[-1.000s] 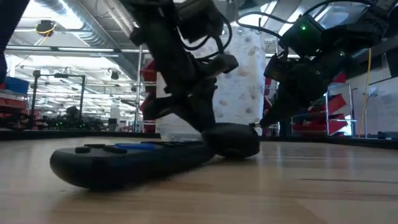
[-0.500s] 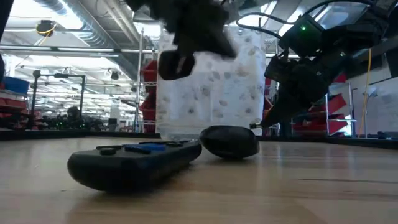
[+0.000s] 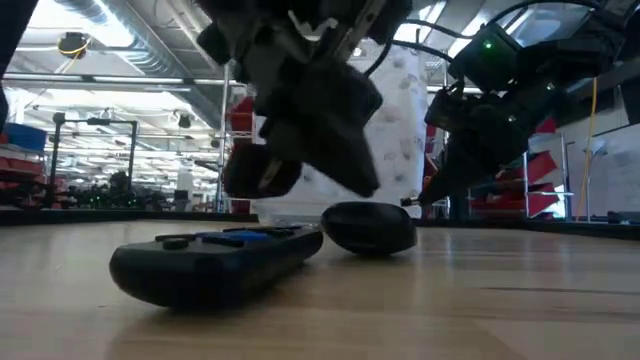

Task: Insert battery
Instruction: Insert the silver battery into the mouse

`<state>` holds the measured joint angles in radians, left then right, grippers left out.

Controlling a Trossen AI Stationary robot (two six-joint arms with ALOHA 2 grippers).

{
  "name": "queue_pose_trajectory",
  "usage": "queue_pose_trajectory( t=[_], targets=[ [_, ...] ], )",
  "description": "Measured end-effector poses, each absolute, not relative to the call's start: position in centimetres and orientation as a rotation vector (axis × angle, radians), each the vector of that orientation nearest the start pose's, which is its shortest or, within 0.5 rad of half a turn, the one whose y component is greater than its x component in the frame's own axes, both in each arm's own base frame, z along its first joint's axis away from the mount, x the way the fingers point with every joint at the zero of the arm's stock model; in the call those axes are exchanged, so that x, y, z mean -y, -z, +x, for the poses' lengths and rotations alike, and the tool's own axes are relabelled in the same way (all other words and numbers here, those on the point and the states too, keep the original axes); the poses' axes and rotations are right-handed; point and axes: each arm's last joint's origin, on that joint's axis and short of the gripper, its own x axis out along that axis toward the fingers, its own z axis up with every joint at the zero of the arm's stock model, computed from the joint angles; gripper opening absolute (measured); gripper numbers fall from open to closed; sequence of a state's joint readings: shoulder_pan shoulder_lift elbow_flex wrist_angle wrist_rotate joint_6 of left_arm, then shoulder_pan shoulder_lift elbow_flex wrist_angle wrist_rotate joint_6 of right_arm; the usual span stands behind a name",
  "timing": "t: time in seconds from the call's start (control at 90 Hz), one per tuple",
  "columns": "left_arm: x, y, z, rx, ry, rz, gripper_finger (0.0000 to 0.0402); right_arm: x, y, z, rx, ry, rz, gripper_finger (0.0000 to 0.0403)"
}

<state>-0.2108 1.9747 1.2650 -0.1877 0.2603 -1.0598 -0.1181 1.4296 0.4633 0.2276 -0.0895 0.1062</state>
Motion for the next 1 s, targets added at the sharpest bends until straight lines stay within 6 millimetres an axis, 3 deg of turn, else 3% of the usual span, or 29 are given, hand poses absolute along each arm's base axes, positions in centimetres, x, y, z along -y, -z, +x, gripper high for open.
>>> queue_pose_trajectory(
  t=[0.2,0.422,0.644,1.0],
  targets=[
    [8.5,-15.2,38.7,-1.119,-0.236,-0.932,0.0001,2.6,-13.2,24.1,-0.733,0.077,0.174,0.0006],
    [7.3,-15.2,39.0,-1.037,-0.365,-0.904,0.0001,2.6,-13.2,24.2,-0.732,0.083,0.190,0.0006],
    [6.5,-15.4,39.5,-0.978,-0.381,-0.918,0.0001,2.6,-13.3,24.1,-0.730,0.084,0.191,0.0006],
    [6.9,-15.4,39.4,-0.976,-0.384,-0.919,0.0001,2.1,-16.4,22.3,-0.759,0.047,0.231,0.0006]
  ],
)
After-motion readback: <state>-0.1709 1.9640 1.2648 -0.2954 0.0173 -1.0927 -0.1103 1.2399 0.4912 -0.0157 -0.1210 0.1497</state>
